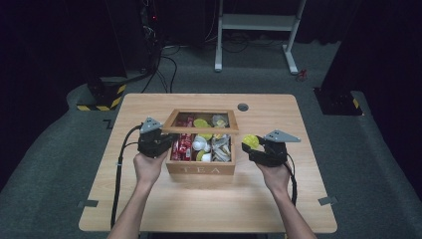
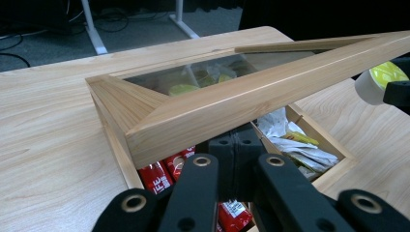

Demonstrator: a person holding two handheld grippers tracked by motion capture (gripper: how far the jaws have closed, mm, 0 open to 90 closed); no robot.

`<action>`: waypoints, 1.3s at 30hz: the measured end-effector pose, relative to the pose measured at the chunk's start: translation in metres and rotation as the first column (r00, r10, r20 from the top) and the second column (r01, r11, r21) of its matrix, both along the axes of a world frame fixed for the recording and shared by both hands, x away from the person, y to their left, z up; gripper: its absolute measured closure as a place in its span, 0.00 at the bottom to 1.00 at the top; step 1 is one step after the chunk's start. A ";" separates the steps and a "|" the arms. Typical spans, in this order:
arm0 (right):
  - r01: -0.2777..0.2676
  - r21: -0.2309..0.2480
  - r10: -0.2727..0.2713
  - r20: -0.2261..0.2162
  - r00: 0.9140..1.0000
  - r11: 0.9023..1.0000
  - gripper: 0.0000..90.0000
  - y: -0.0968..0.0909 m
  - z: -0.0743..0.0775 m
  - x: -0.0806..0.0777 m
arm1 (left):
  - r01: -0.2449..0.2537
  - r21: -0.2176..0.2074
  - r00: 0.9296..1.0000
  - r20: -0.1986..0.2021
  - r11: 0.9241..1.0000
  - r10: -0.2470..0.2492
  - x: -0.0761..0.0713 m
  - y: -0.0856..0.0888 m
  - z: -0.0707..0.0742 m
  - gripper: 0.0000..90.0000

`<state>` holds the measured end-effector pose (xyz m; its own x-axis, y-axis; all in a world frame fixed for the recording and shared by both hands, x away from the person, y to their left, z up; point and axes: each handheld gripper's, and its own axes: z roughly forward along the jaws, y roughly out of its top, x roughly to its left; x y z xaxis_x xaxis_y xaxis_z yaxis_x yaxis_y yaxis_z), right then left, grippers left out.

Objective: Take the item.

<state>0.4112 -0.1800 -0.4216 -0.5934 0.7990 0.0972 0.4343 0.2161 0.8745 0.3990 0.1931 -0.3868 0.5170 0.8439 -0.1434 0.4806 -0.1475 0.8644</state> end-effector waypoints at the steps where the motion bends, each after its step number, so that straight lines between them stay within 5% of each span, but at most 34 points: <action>1: 0.003 0.002 -0.003 0.000 1.000 1.000 0.45 -0.001 0.000 0.000 | 0.000 -0.001 1.000 0.001 1.000 0.000 0.000 0.000 0.000 0.99; 21: 0.090 0.010 -0.090 -0.021 0.996 0.996 0.45 -0.042 -0.010 -0.003 | 0.000 0.002 1.000 -0.004 1.000 0.000 -0.001 0.000 0.001 0.99; 39: 0.172 -0.010 -0.172 -0.063 0.983 0.985 0.45 -0.072 -0.033 -0.003 | 0.000 -0.002 1.000 -0.001 1.000 0.000 -0.003 0.000 0.001 0.99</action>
